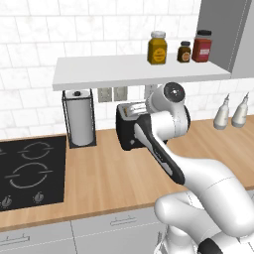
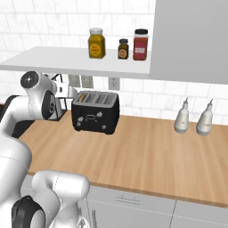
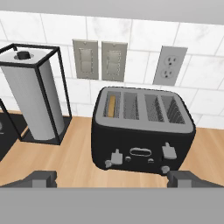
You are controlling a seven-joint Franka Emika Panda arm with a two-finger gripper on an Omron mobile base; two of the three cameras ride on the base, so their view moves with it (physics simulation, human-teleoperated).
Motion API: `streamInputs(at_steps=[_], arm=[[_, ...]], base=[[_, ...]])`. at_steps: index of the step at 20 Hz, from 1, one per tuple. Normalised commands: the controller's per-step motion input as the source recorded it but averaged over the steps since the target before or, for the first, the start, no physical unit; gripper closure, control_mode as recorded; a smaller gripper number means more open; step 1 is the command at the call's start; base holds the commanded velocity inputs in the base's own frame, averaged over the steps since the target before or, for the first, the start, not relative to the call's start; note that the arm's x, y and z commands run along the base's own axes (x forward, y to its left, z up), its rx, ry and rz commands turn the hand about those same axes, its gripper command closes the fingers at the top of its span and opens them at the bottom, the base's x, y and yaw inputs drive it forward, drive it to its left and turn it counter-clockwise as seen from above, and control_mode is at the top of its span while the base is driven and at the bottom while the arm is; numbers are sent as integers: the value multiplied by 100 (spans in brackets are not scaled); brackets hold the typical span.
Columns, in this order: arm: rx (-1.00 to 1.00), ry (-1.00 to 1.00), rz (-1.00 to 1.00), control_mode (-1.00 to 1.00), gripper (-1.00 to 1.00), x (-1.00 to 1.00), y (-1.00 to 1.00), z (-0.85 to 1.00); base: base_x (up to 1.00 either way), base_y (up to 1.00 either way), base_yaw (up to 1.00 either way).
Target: Start the toaster. Once the lever pops up, take the bread to the plate on the dining counter.
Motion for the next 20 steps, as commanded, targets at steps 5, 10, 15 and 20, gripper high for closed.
streamInputs(at_steps=[5,10,15,20], arm=[[0,0,0,-100,-100,0,0,0],[0,0,0,-100,-100,0,0,0],[0,0,0,-100,-100,0,0,0],[0,0,0,-100,-100,0,0,0]], base=[[0,0,0],[0,0,0],[0,0,0],[0,0,0]])
